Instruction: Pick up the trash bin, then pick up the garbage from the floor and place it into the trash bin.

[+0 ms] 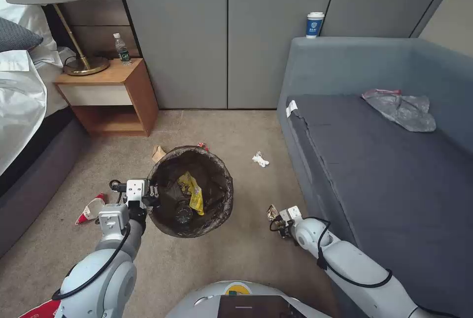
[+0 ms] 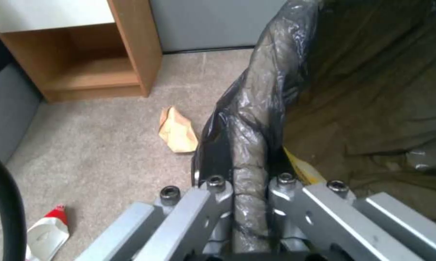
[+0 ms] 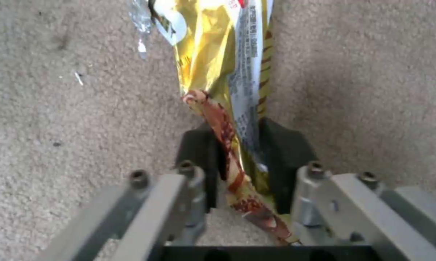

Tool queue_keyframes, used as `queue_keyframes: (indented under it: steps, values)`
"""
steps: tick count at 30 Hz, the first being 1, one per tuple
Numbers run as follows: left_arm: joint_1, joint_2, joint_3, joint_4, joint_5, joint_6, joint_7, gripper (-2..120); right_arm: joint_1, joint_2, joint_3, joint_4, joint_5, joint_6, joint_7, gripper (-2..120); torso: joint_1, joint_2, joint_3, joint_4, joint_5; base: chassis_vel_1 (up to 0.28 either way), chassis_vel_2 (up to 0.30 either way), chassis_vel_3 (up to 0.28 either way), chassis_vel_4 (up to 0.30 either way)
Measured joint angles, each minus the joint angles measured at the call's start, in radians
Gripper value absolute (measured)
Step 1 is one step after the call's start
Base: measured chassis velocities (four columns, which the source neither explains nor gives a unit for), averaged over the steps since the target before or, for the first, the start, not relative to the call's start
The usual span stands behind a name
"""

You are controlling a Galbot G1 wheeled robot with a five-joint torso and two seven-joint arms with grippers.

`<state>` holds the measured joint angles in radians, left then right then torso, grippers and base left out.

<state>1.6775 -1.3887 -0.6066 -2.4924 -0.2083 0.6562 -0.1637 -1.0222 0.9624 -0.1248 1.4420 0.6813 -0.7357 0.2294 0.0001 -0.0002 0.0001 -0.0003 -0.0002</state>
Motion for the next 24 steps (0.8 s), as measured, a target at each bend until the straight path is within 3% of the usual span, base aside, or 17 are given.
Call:
queue_keyframes:
  steps: [5, 15, 24]
  values:
    - [-0.002, -0.001, 0.000, 0.002, 0.000, 0.000, 0.001, 2, 0.002, 0.001, -0.008, 0.005, 0.010, 0.000, 0.010, 0, 0.000, 0.000, 0.000, 0.0002, 0.0001, 0.000, 0.000, 0.000, 0.000]
    - [-0.005, 0.000, 0.000, 0.005, -0.001, 0.000, 0.001, 2, -0.002, -0.001, 0.007, 0.038, 0.013, 0.000, 0.023, 0, 0.000, 0.000, 0.000, 0.0003, 0.0003, 0.000, 0.000, 0.000, 0.000]
    - [-0.007, 0.004, 0.000, 0.010, -0.002, 0.000, 0.001, 2, -0.049, -0.028, 0.139, 0.249, 0.010, 0.003, 0.031, 0, 0.000, 0.000, 0.000, 0.0002, 0.0003, 0.000, 0.000, 0.000, 0.000]
